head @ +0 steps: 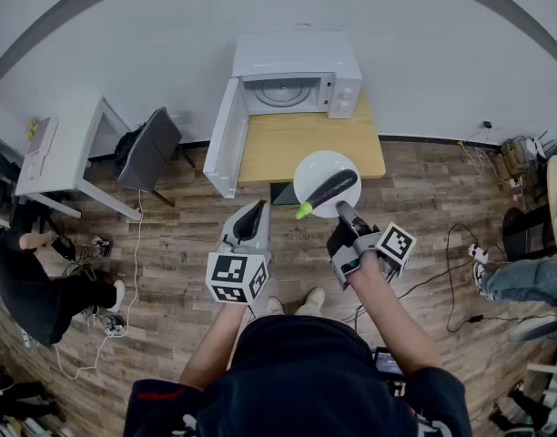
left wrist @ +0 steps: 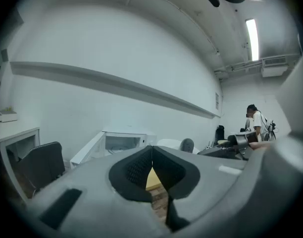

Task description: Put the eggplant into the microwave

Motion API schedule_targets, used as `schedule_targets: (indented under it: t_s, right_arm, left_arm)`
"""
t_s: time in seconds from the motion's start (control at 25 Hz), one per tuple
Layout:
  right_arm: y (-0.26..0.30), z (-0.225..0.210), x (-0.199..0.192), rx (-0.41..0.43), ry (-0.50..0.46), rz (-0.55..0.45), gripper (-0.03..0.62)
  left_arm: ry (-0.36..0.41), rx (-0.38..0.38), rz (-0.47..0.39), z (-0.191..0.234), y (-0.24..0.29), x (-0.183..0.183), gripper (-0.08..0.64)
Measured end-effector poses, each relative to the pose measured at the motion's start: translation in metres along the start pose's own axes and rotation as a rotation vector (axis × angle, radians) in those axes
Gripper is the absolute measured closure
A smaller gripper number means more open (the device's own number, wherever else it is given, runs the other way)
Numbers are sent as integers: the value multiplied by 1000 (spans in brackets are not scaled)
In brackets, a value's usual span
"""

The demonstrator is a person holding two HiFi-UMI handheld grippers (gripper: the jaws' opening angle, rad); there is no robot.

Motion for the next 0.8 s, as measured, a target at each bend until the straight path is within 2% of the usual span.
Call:
schedule_targets:
  t_s: [0.8]
  right_arm:
    - [-6,-5,13,13,40,29,572]
  left_arm:
    - [-5,25,13,-17,4,-2,543]
Point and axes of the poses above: the fingertips, and each gripper's own axes: y forward along the fingers, z to its left, x out of its top, the point moved 10 cm from there along -y, backward along the fingers, and after that the axes turned 4 degrees about -z, right-handed, at the moved point
